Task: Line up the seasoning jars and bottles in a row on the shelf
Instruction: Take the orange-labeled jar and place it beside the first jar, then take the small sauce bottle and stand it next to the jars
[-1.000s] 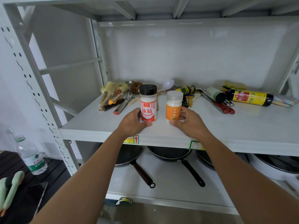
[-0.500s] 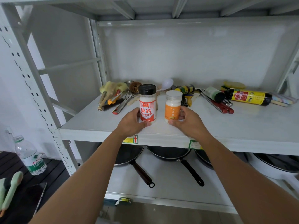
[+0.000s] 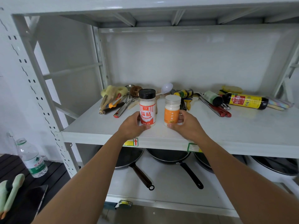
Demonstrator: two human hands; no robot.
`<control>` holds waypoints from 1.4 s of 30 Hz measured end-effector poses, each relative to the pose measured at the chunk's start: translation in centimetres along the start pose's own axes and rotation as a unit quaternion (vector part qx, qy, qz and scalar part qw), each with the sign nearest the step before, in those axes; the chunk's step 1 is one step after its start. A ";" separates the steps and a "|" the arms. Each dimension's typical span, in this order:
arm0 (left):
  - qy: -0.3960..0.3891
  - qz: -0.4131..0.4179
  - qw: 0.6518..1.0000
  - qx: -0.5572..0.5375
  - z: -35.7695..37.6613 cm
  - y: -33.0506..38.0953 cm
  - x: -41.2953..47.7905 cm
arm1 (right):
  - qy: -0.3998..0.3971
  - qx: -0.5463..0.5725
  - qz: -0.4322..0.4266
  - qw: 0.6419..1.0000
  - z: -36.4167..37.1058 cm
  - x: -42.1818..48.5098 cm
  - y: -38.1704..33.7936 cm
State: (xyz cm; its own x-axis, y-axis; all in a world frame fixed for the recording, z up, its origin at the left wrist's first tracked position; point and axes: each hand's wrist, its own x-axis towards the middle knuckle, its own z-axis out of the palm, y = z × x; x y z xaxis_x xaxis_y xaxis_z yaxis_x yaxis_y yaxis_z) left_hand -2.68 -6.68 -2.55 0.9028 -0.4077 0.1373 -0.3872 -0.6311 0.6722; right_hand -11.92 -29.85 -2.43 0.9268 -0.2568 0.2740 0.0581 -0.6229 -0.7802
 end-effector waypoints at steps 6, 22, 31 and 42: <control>0.005 0.001 1.000 -0.008 0.0 -0.2 0.1 | -0.010 0.009 0.001 1.000 0.0 0.3 0.3; -0.005 -0.029 0.998 -0.051 -0.7 0.4 -0.5 | -0.068 -0.220 -0.008 0.973 -7.0 2.4 -0.8; -0.005 -0.022 0.998 -0.055 0.5 -0.3 0.3 | 0.039 -0.287 -0.077 0.954 -7.6 9.1 -0.2; 0.066 0.005 0.998 -0.012 1.6 -0.5 0.5 | 0.028 -0.423 -0.086 0.902 -4.1 18.8 3.7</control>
State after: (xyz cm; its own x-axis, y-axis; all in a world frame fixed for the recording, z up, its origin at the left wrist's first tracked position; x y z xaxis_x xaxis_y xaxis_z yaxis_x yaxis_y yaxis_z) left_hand -2.37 -7.59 -4.02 0.9161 -0.3228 0.2378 -0.3935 -0.6099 0.6879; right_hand 4.14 -40.01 2.18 0.9095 -0.1256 0.3964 -0.1270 -0.9916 -0.0228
